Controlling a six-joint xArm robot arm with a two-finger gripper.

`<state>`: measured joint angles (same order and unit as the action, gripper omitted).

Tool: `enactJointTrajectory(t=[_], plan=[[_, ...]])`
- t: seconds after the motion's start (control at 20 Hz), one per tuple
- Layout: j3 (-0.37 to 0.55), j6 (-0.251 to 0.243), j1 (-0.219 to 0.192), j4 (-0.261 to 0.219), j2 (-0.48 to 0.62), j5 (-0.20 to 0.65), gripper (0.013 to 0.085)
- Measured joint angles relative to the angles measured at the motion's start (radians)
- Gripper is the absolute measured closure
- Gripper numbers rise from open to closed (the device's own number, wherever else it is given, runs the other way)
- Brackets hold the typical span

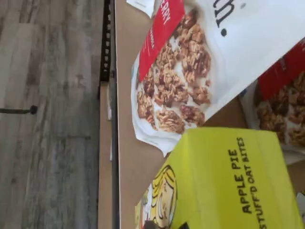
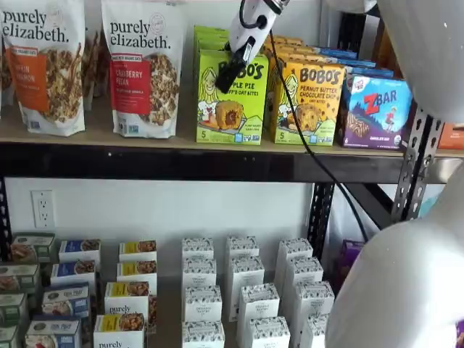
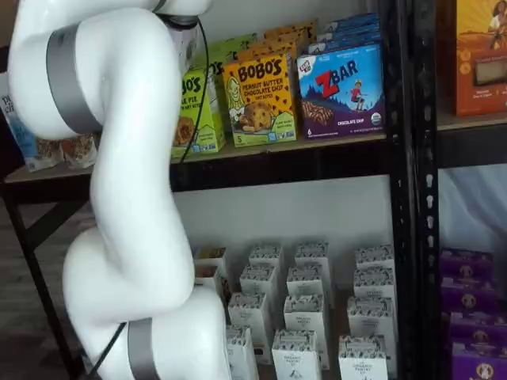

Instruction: Pick the green box on the top shelf, the fourth from the left

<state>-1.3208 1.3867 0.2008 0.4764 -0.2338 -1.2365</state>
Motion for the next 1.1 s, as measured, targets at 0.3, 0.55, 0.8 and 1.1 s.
enactJointTrajectory(t=[0.3,0.55,0.8,1.1], plan=[[0.011,-0.008,0.008,-0.008,-0.01,0.02,0.041],[0.01,-0.013,0.011,-0.015,-0.011,0.017,0.053],[0.003,-0.019,0.015,-0.023,-0.009,0.007,0.057],[0.01,-0.023,0.019,-0.024,-0.016,0.016,0.069]])
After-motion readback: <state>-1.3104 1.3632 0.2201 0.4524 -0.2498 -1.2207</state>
